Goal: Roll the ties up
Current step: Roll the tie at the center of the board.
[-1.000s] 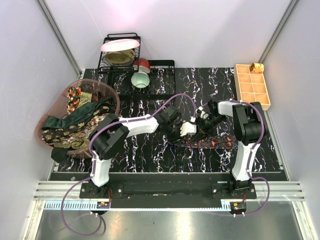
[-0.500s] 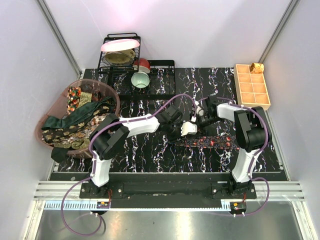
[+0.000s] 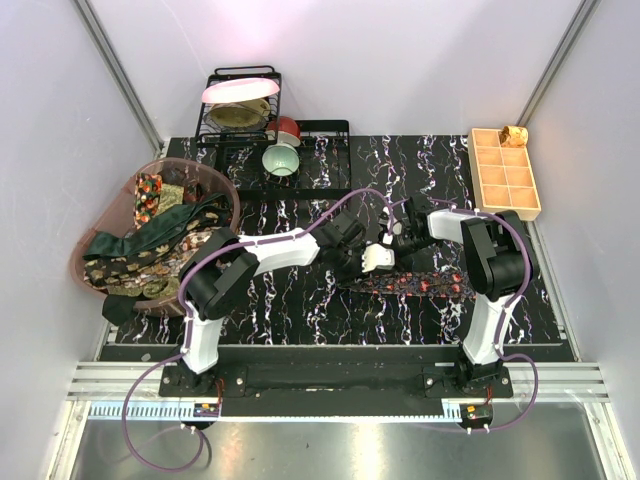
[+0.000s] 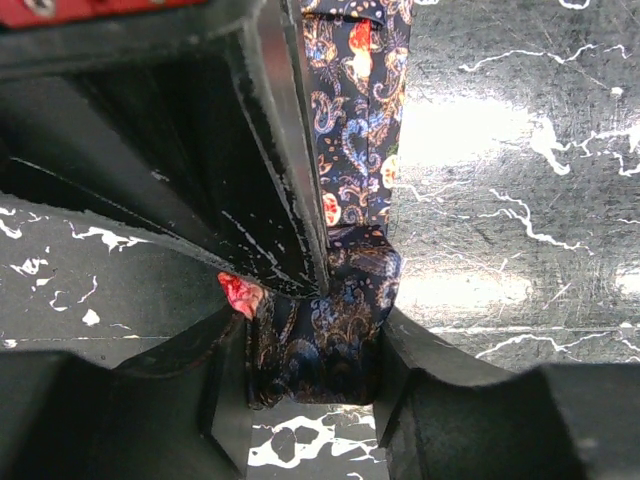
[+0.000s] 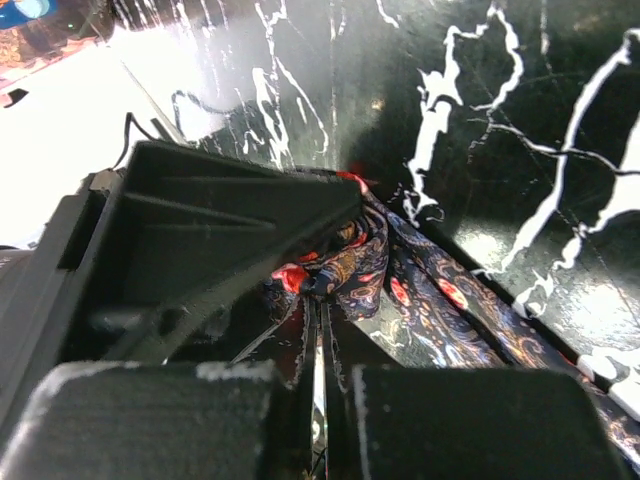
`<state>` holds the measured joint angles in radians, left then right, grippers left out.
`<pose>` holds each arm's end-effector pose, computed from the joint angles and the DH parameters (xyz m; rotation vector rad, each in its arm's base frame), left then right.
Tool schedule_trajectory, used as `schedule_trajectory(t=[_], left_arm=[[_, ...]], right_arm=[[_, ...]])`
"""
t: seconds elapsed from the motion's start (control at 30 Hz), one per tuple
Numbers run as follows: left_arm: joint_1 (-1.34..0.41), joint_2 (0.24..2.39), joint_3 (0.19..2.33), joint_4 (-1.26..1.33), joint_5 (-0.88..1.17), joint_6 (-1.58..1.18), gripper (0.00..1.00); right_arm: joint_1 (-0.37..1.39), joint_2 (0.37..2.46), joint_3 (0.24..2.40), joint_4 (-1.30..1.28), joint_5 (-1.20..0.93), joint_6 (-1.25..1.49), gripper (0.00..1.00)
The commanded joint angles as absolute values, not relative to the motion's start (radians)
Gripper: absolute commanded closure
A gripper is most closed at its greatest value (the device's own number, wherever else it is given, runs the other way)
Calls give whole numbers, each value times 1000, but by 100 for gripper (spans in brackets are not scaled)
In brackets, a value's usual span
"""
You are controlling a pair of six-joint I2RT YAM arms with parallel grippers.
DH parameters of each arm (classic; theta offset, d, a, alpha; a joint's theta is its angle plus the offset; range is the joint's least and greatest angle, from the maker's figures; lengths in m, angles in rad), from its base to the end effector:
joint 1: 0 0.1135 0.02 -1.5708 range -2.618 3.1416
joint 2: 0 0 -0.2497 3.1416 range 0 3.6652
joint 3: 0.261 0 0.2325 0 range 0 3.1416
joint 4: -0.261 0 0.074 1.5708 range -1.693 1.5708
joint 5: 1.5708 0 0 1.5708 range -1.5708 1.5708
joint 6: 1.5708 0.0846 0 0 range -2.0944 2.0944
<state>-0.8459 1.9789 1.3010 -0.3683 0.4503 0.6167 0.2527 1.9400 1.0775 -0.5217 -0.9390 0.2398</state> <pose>0.2422 -0.3290 0.1186 1.8517 1.8248 -0.6701 0.2974 0.1473 0.0930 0.1477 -2.7378 -1.4100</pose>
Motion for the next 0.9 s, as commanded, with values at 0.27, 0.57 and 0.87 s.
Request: schedule_trajectory(t=[0.27,0.57,0.87], left_arm=[[-793,1832,1229,-266,537,485,26],[-773,1677,1239,-189,488,376,1],[-746,1359,882,368,281,222,1]], right_arm=[[264,1959,1088,-612,-741,173,100],[271,1967,1097,-637,-634,144,100],[282,1950,1086,-629,-586,117,100]])
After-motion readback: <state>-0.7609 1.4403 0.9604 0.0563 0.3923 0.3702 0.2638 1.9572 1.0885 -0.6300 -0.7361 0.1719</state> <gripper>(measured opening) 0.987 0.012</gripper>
